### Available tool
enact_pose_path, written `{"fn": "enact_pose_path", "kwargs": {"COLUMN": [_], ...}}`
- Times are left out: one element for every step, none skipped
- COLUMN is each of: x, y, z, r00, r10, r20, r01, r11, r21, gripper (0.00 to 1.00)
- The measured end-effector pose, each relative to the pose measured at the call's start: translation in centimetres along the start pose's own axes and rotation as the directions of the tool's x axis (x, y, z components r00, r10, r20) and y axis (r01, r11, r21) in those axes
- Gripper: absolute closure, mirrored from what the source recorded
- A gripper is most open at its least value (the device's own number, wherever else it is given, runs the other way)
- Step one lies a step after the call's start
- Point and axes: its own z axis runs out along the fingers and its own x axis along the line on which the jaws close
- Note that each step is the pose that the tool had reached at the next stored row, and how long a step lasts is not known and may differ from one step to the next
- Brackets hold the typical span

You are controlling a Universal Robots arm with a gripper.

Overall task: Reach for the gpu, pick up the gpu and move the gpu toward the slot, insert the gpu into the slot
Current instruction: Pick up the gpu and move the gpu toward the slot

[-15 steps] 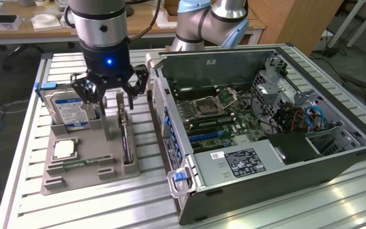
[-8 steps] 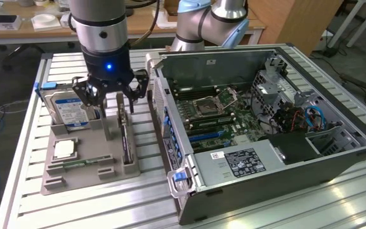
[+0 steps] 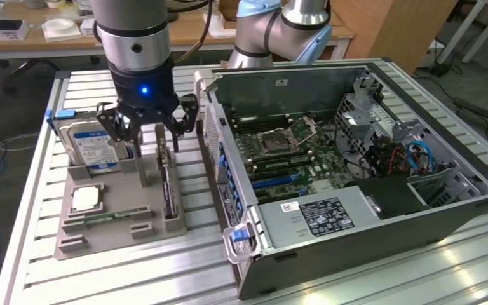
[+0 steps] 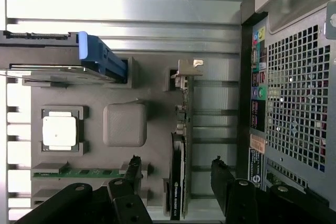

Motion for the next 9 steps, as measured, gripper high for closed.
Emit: {"fn": "enact_pose_path", "kwargs": {"x": [0.0, 0.0, 0.0, 0.0, 0.0, 0.0, 0.0, 0.0, 0.0], "y": [0.0, 0.0, 0.0, -0.01, -0.02, -0.02, -0.03, -0.03, -0.04], "z": [0.0, 0.03, 0.14, 0.27, 0.41, 0.58, 0.73, 0.87, 1.01], "r00": [1.0, 1.0, 1.0, 1.0, 1.0, 1.0, 1.0, 1.0, 1.0], "r10": [0.0, 0.0, 0.0, 0.0, 0.0, 0.0, 0.0, 0.0, 0.0], "r20": [0.0, 0.0001, 0.0004, 0.0002, -0.0001, 0.0001, 0.0001, 0.0001, 0.0], "r01": [0.0, 0.0, 0.0, 0.0, 0.0, 0.0, 0.0, 0.0, 0.0], "r11": [1.0, 1.0, 1.0, 1.0, 1.0, 1.0, 1.0, 1.0, 1.0], "r21": [0.0, -0.0001, -0.0004, -0.0002, 0.0, -0.0002, -0.0001, -0.0001, -0.0001], "gripper": [0.35, 0.35, 0.35, 0.35, 0.35, 0.35, 0.35, 0.35, 0.35]}}
